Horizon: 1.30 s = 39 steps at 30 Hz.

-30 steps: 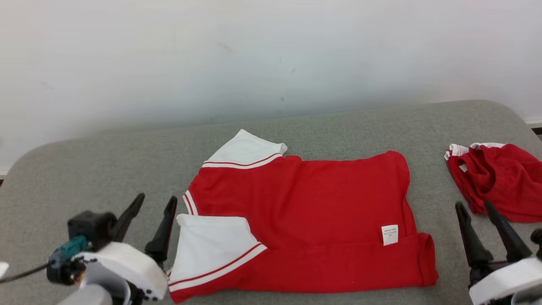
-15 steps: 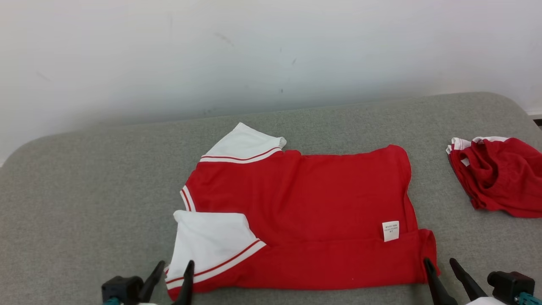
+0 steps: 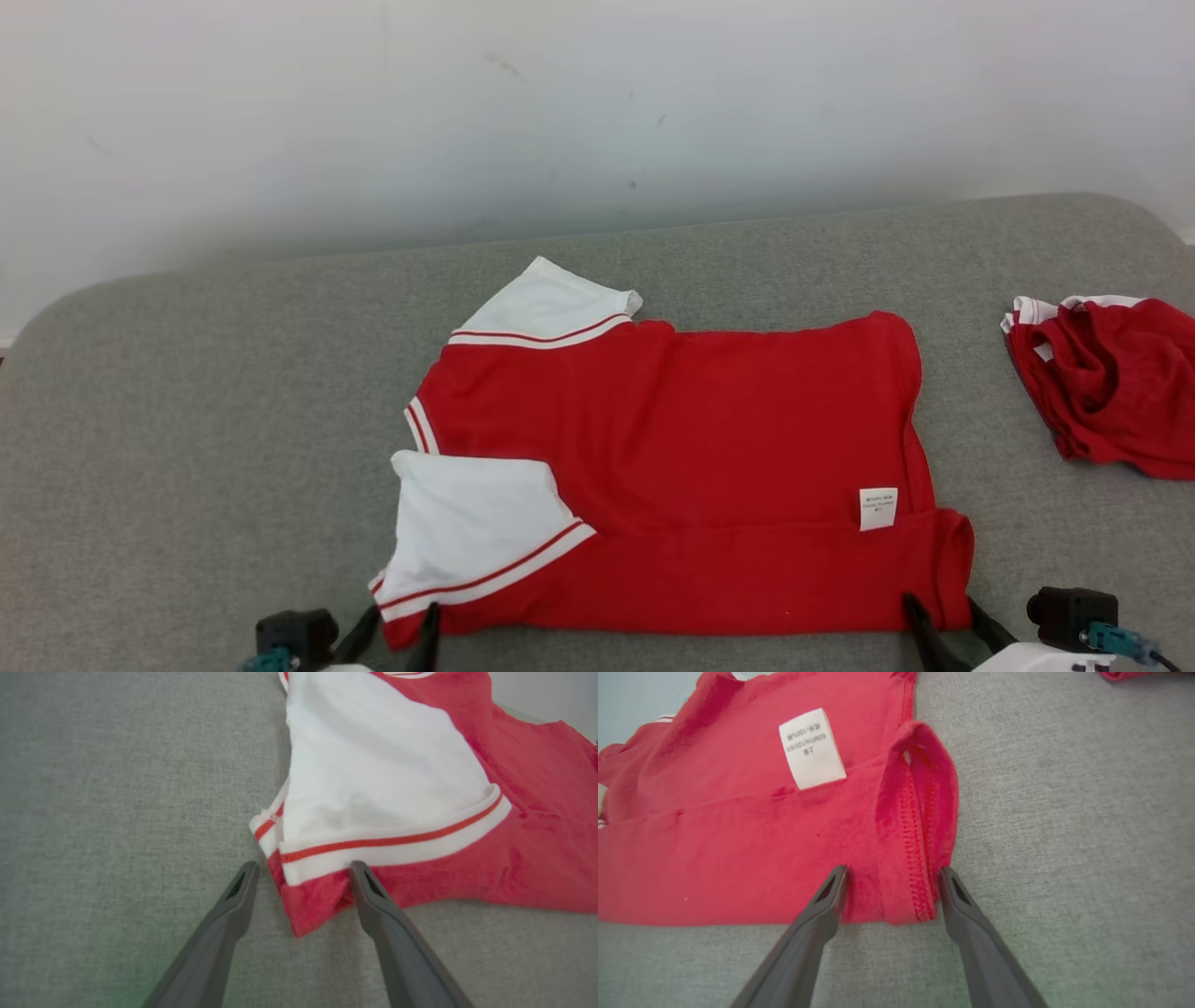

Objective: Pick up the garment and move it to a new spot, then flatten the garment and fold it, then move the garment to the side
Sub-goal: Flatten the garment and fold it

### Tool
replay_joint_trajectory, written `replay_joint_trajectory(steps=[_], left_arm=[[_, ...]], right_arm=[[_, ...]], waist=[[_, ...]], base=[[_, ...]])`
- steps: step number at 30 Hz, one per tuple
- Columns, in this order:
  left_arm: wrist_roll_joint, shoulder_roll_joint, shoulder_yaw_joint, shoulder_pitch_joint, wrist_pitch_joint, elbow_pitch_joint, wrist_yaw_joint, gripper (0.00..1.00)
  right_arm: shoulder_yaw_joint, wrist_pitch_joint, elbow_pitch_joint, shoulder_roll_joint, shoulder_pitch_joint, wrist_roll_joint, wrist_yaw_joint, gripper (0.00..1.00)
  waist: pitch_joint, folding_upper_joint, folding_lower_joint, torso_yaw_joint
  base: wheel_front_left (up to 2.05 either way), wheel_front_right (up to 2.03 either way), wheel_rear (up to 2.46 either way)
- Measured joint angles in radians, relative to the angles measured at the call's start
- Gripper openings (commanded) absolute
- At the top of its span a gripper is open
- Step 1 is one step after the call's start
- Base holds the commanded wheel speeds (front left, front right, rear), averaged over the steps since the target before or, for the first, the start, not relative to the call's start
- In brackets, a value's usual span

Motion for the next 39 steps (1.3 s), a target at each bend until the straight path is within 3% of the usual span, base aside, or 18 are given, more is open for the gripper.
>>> replay_joint_trajectory(steps=[3, 4, 6, 7, 13, 18, 30, 38, 39], left_arm=[[-0.008, -0.013, -0.007, -0.031, 0.009, 0.031, -0.022, 1.0], [-0.009, -0.017, -0.009, -0.039, 0.012, 0.039, -0.026, 0.69], [-0.014, -0.022, -0.008, -0.05, 0.012, 0.052, -0.035, 0.0], [-0.016, -0.023, -0.008, -0.053, 0.013, 0.057, -0.043, 0.0], [-0.025, -0.014, -0.009, -0.057, 0.024, 0.048, -0.052, 0.0], [-0.025, 0.025, -0.013, -0.053, 0.069, -0.016, -0.04, 0.0], [-0.04, 0.166, -0.018, 0.099, 0.215, -0.339, 0.091, 0.0], [-0.058, 0.204, -0.029, 0.204, 0.28, -0.481, 0.173, 0.0], [-0.063, 0.205, -0.03, 0.213, 0.285, -0.49, 0.178, 0.0]], right_arm=[[0.026, 0.021, 0.019, -0.002, -0.019, 0.021, 0.0, 1.0], [0.037, 0.029, 0.023, -0.003, -0.025, 0.027, -0.001, 0.8], [0.048, 0.027, 0.028, -0.007, -0.032, 0.04, -0.001, 0.11], [0.051, 0.025, 0.034, -0.01, -0.034, 0.046, -0.002, 0.0], [0.067, -0.002, 0.043, -0.024, -0.044, 0.08, -0.001, 0.0], [0.07, 0.02, -0.008, -0.076, -0.05, 0.124, -0.001, 0.0], [0.036, 0.218, -0.241, -0.234, 0.09, 0.202, 0.001, 0.0], [-0.068, 0.346, -0.353, -0.247, 0.234, 0.194, 0.001, 0.0], [-0.085, 0.353, -0.362, -0.239, 0.245, 0.185, 0.001, 0.21]], waist=[[0.006, 0.0, 0.0001, 0.0], [0.006, 0.0, 0.0001, -0.001], [0.008, 0.0, 0.0001, -0.002], [0.008, 0.0, 0.0001, -0.002], [0.002, 0.0, 0.0001, 0.005], [-0.006, 0.0, 0.0001, 0.016], [-0.022, 0.0, 0.0001, 0.035], [-0.016, 0.0, 0.0001, 0.035], [-0.014, 0.0, 0.0001, 0.034]], base=[[0.0, 0.0, 0.0], [0.0, 0.0, 0.0], [0.0, 0.0, 0.0], [0.0, 0.0, 0.0], [0.0, 0.0, 0.0], [0.0, 0.0, 0.0], [0.0, 0.0, 0.0], [0.0, 0.0, 0.0], [0.0, 0.0, 0.0]])
